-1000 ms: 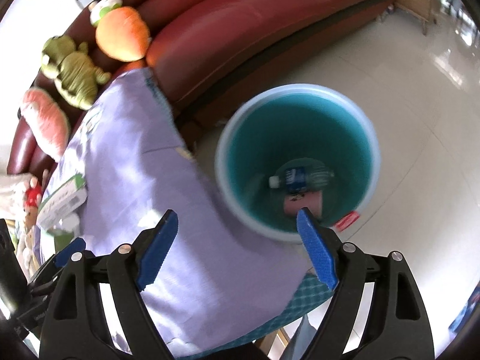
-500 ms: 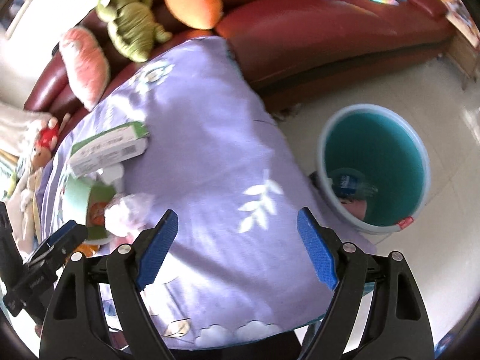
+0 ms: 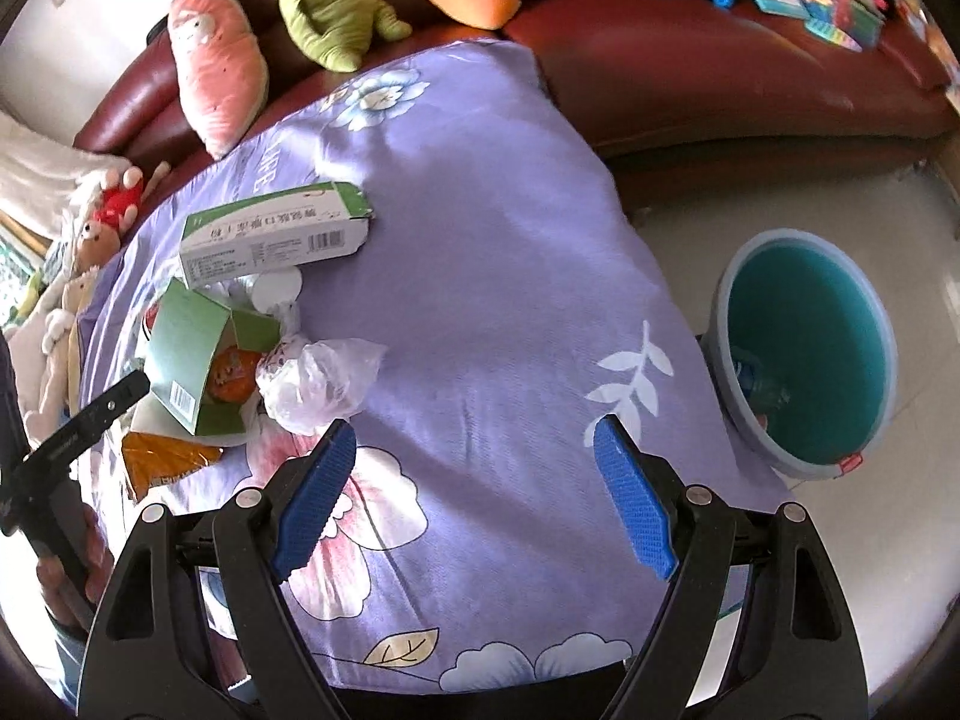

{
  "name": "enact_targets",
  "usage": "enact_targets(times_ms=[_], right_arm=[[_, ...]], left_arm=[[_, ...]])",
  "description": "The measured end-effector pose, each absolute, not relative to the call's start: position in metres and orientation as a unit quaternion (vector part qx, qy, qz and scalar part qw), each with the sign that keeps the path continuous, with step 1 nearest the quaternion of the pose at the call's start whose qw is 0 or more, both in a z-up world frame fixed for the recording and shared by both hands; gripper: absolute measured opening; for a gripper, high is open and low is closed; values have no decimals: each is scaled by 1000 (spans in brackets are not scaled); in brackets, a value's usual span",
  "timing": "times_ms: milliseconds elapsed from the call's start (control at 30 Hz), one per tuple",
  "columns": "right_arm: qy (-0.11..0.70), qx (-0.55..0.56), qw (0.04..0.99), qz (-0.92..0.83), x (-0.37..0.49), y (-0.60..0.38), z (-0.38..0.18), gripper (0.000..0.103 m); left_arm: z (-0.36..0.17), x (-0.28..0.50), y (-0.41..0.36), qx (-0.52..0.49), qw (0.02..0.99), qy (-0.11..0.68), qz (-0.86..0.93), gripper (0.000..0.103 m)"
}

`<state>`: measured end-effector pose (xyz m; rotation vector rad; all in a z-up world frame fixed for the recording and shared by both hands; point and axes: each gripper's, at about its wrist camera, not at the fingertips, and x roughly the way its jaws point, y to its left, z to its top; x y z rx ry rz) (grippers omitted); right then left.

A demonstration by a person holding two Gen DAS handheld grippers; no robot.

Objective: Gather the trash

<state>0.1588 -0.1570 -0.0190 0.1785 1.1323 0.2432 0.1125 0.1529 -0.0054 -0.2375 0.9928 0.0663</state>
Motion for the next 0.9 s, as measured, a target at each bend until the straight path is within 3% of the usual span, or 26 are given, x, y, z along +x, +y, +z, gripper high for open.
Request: enact_targets(times_ms=[900], right_arm=[[534,-46,816,217,229,37,-22,78]], left_arm=[[-29,121,200,-112,868,484,3,92]])
